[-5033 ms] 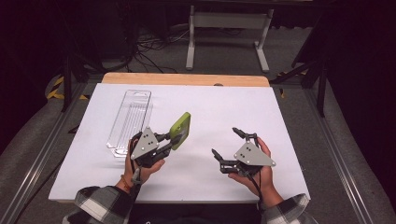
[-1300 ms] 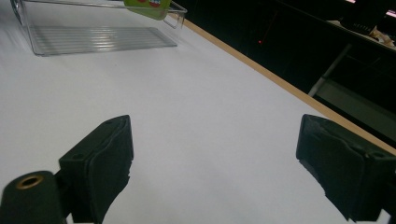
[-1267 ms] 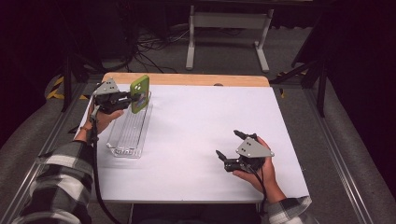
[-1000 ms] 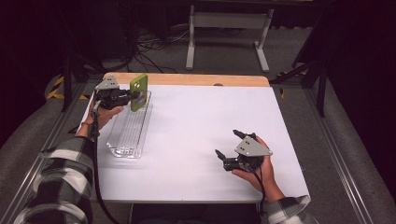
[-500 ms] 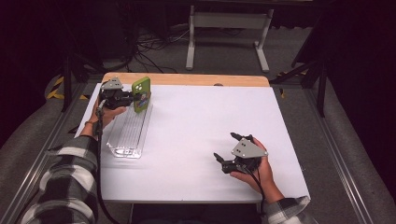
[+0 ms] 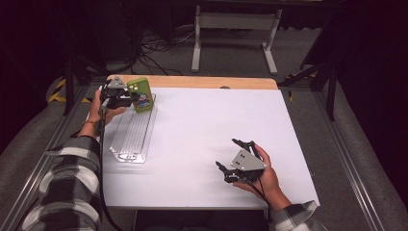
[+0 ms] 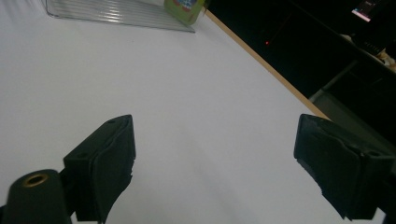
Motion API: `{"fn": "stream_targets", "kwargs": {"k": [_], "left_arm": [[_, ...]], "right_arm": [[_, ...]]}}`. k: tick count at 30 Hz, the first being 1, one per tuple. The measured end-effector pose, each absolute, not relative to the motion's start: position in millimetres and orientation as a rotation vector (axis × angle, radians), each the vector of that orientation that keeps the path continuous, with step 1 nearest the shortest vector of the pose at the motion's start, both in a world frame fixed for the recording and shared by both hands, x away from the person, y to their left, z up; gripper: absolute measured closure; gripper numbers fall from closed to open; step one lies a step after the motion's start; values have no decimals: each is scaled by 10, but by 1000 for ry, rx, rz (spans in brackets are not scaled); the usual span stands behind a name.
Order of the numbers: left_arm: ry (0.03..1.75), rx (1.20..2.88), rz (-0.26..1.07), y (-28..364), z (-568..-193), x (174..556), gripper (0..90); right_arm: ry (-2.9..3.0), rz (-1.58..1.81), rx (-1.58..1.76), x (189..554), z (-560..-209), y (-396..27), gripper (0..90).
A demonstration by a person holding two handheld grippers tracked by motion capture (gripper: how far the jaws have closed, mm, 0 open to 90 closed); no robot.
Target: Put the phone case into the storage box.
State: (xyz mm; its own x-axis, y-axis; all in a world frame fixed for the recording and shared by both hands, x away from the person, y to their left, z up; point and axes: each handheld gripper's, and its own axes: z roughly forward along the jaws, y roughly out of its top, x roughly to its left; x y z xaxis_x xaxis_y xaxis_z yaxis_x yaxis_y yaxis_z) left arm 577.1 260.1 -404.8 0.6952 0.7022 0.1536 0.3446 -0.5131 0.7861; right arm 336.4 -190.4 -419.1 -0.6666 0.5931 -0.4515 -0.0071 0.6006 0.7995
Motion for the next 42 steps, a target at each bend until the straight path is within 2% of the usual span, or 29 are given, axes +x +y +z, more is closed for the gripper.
{"fn": "stream_targets", "kwargs": {"k": [2,5,11,15,17,33,38,40,42], "left_arm": [[827,2159,656,2611,-4062,5777,622],[850,2144,675,2606,-4062,5778,683],[868,2159,738,2521,-4074,5797,670],[878,2158,721,2499,-4073,5793,645],[894,2148,722,2489,-4074,5788,596],[948,2077,749,2560,-4016,5743,550],[952,2036,738,2547,-3969,5717,494],[969,2004,750,2547,-3955,5709,426],[968,1991,741,2556,-3936,5701,428]], "right_arm": [[2091,1053,452,3352,-4178,-1906,140],[2085,1055,451,3345,-4174,-1908,142],[2089,1055,437,3337,-4171,-1898,143],[2098,1052,434,3336,-4177,-1895,143],[2096,1060,442,3335,-4173,-1904,144],[2088,1061,459,3338,-4157,-1916,143],[2087,1070,465,3340,-4148,-1934,143],[2085,1068,467,3339,-4149,-1932,143],[2088,1065,469,3338,-4151,-1929,143]]}}
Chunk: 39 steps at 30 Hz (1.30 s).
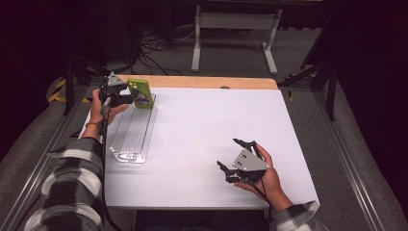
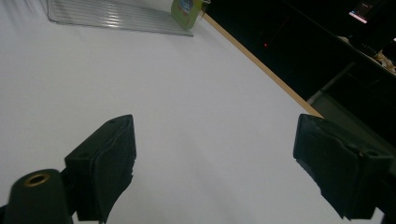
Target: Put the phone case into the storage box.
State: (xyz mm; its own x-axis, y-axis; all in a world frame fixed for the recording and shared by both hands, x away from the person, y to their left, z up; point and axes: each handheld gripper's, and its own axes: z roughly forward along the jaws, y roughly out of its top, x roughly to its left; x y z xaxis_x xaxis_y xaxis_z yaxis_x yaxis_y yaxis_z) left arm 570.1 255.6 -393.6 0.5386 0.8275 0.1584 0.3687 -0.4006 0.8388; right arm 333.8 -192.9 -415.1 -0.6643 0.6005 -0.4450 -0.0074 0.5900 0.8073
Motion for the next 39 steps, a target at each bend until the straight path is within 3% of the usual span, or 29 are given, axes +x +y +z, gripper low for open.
{"fn": "stream_targets", "kwargs": {"k": [7,21,39], "left_arm": [[974,1914,726,2527,-3808,5692,425],[1002,1930,819,2388,-3789,5763,450],[977,1891,818,2398,-3714,5639,386]], "right_arm": [[2092,1068,464,3344,-4149,-1922,143],[2100,1060,470,3350,-4159,-1926,145],[2084,1067,468,3329,-4137,-1928,144]]}}
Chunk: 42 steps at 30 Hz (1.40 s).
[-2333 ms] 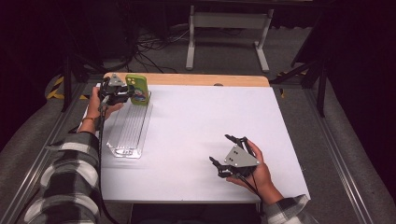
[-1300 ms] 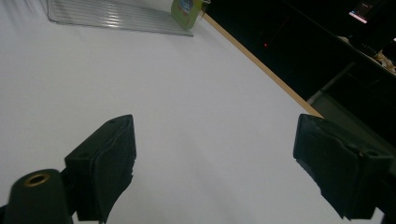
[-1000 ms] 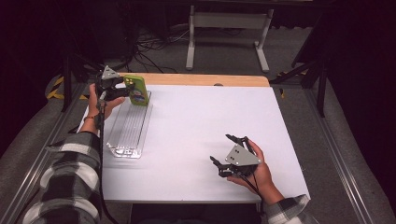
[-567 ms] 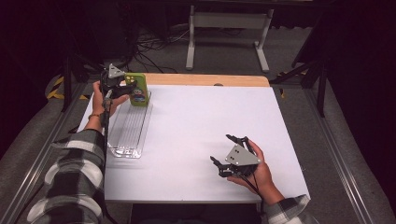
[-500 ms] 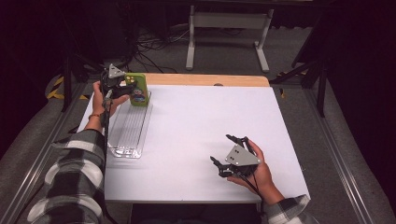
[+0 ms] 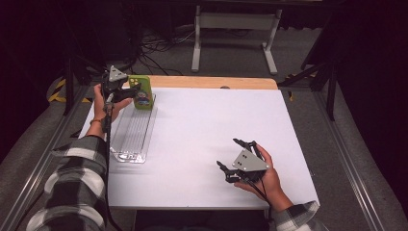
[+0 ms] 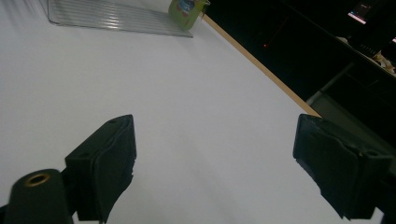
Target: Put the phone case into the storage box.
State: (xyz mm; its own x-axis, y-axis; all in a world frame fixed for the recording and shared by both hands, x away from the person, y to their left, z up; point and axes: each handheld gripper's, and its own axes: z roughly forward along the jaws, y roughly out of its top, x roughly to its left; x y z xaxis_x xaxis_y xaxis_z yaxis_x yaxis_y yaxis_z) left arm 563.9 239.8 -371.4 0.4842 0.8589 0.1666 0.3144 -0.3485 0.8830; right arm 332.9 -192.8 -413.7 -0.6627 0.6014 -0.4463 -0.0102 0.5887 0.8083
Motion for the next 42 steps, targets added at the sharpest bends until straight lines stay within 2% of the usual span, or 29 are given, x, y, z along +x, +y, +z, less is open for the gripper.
{"fn": "stream_targets", "kwargs": {"k": [27,42], "left_arm": [[957,1827,879,2446,-3535,5419,194],[931,1797,852,2462,-3523,5263,79]], "right_arm": [[2062,1088,476,3295,-4092,-1945,143],[2052,1112,501,3310,-4079,-1968,144]]}}
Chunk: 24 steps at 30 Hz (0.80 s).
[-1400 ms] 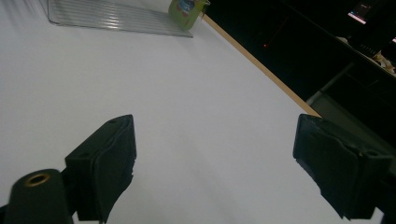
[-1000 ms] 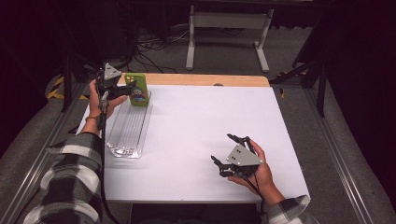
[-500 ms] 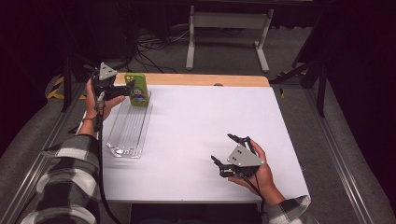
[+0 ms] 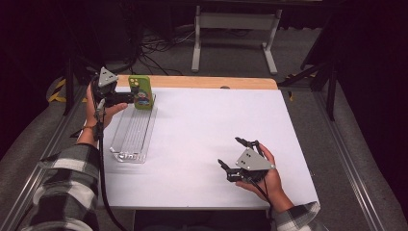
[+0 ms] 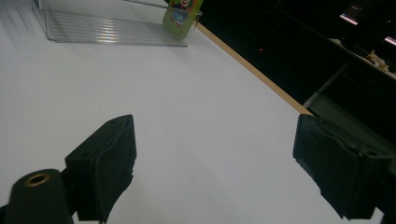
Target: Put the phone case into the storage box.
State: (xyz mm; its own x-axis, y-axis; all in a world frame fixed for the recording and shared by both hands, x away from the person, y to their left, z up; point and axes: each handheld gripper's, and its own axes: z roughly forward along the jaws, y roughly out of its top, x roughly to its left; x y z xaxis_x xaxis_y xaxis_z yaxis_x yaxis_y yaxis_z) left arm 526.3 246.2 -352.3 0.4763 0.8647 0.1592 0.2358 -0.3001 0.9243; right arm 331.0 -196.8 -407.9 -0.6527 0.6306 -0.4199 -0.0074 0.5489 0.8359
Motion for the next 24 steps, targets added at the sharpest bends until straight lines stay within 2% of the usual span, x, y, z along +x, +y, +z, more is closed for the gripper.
{"fn": "stream_targets", "kwargs": {"k": [24], "left_arm": [[849,1772,839,2359,-3576,5051,35]], "right_arm": [[2049,1106,496,3303,-4075,-1971,145]]}}
